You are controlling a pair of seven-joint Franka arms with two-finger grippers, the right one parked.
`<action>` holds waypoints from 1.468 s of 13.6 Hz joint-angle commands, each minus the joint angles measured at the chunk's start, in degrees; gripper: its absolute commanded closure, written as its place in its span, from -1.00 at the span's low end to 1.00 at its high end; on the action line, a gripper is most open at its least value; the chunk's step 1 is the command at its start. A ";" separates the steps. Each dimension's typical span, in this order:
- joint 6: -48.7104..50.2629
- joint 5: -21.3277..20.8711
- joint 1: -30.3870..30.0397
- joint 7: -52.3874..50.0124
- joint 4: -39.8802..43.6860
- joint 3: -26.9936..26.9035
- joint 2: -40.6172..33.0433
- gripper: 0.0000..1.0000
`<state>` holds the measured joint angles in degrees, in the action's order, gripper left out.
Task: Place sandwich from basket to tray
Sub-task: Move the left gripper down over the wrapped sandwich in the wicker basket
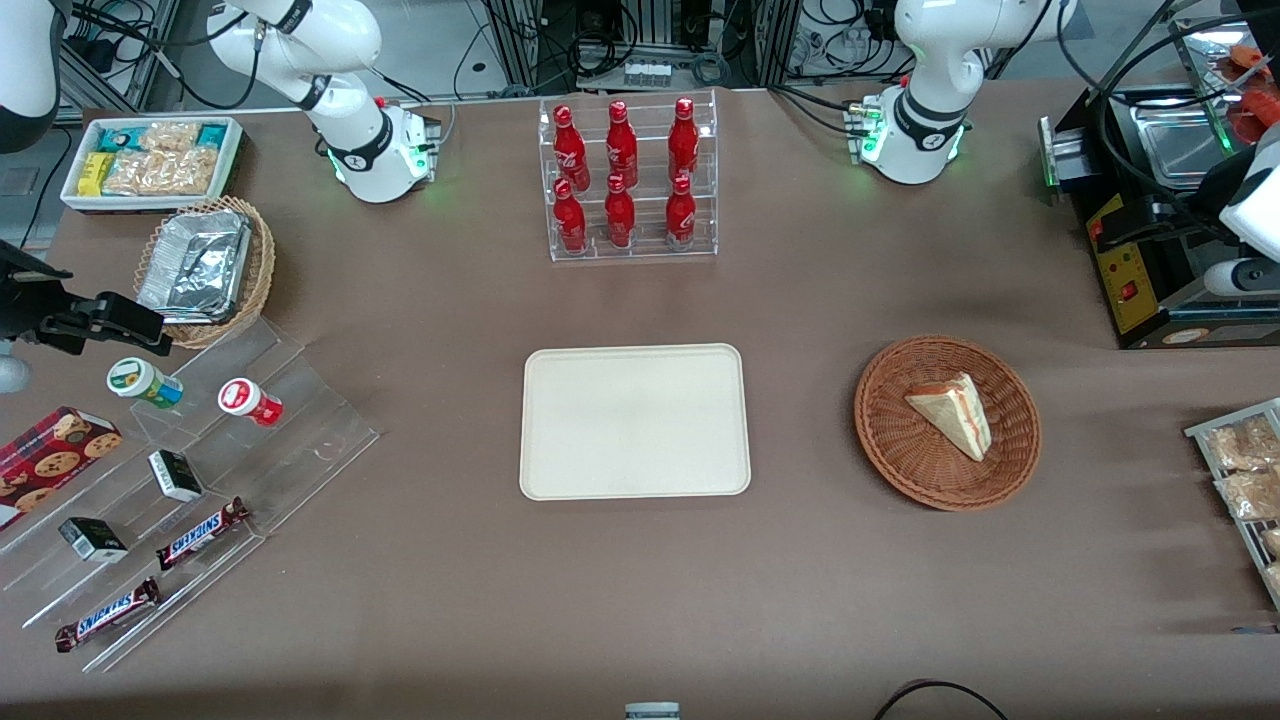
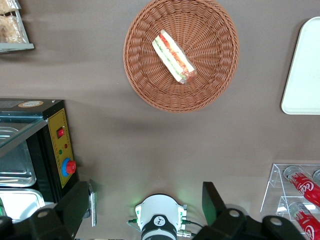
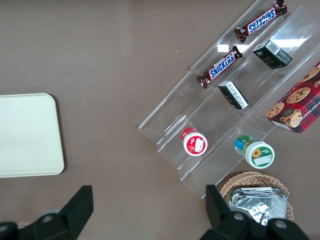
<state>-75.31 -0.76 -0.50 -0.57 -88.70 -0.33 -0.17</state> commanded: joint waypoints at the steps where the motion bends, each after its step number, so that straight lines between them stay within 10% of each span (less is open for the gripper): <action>1: 1.13 -0.56 0.59 0.30 0.73 -0.63 -0.01 -0.99; 20: -55.08 -2.67 4.98 -44.78 -34.31 0.77 8.79 -0.99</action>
<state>-124.41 -3.35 4.18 -43.68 -115.88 0.72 11.56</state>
